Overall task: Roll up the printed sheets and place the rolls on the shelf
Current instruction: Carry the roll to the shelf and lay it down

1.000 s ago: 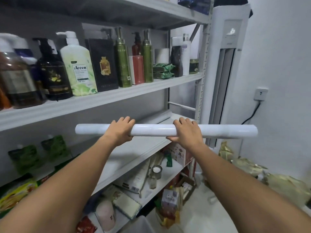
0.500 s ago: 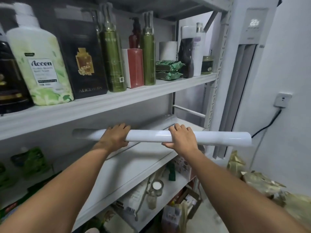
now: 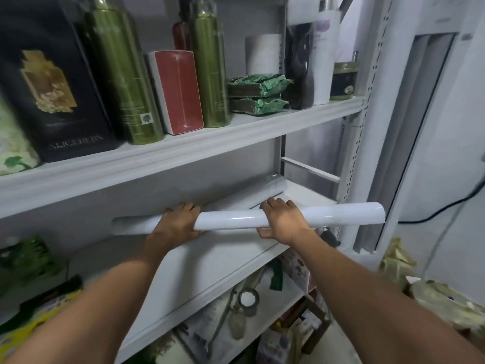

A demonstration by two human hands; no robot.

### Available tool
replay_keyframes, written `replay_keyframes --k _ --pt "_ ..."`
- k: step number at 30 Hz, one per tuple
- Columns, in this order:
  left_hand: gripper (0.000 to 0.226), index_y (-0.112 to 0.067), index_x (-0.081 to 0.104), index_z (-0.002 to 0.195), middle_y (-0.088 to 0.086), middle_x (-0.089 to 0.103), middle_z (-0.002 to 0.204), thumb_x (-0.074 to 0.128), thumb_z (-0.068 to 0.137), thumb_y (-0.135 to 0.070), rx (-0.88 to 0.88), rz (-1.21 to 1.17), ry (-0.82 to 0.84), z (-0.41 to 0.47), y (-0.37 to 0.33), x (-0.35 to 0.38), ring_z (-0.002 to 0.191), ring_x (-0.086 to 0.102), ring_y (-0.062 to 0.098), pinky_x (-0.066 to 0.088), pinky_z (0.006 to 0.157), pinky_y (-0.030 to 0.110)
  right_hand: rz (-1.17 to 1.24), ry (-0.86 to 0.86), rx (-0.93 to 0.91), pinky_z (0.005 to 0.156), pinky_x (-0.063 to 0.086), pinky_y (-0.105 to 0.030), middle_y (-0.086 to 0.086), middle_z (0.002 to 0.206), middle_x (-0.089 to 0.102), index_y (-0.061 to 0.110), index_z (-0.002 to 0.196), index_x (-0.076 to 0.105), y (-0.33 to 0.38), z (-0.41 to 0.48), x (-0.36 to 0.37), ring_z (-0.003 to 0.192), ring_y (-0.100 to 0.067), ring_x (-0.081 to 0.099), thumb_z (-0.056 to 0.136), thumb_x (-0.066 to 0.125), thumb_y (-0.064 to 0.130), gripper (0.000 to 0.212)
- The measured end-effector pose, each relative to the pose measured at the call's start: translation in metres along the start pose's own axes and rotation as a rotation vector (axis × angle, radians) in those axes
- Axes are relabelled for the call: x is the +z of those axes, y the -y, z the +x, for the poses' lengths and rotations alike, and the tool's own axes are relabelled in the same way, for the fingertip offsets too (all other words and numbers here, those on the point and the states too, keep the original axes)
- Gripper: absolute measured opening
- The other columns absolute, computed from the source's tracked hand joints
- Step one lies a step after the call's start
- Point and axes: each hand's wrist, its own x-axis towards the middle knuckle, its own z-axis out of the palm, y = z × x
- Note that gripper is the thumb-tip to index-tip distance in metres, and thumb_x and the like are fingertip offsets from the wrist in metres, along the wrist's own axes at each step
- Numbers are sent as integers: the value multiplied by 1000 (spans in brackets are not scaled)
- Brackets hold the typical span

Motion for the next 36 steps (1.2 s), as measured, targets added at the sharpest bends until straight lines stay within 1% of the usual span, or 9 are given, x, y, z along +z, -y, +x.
replay_keyframes --k 2,7,12,16,23,27,29,32,36 --pt "48 -5 59 84 16 57 83 84 51 -29 -48 35 19 7 -5 12 73 60 34 50 58 44 27 51 -41 91 37 -36 -6 123 48 15 129 41 -14 13 13 110 -25 46 84 52 50 58" --pt "49 -12 50 115 9 50 114 67 73 -32 -237 25 94 26 -38 35 103 50 30 42 77 37 59 87 -175 92 37 -37 -7 125 47 15 130 40 -51 41 52 111 -26 45 85 52 48 57" --pt "61 -12 57 79 7 55 74 87 29 -29 -314 111 93 42 -59 56 60 57 29 48 44 36 103 85 -294 90 37 -36 -7 122 50 14 128 44 -84 68 82 110 -27 47 83 56 45 56" --pt "53 -11 54 99 6 53 96 80 57 -29 -426 97 142 48 -81 69 88 54 29 41 66 39 121 83 -356 88 37 -36 -10 119 52 11 124 49 -95 83 103 108 -30 49 79 61 43 56" --pt "59 -8 58 83 9 57 81 87 34 -24 -544 95 167 45 -95 108 73 58 29 44 53 38 118 121 -422 78 41 -38 -9 106 55 11 113 55 -98 97 145 95 -29 53 73 68 41 52" --pt "67 -12 55 80 5 56 77 89 26 -34 -550 78 174 51 -83 133 69 58 26 44 49 35 95 143 -390 58 46 -34 -5 81 58 14 88 64 -93 111 168 70 -25 58 44 85 43 57" --pt "70 -14 54 79 3 56 74 89 23 -37 -541 45 161 54 -77 143 66 58 24 44 48 33 116 128 -386 56 46 -34 -5 78 58 14 85 64 -90 118 181 66 -25 57 42 86 43 56" --pt "69 -16 53 82 2 57 76 89 29 -42 -515 5 121 64 -63 155 67 59 24 45 53 32 138 135 -392 61 47 -36 -7 84 60 13 92 64 -87 135 196 72 -27 58 51 84 41 54" --pt "72 -21 51 94 -1 57 84 85 37 -49 -487 -21 75 71 -48 169 77 58 21 46 67 34 156 115 -355 57 49 -34 -7 83 61 15 86 64 -83 156 213 69 -26 60 39 88 42 59"
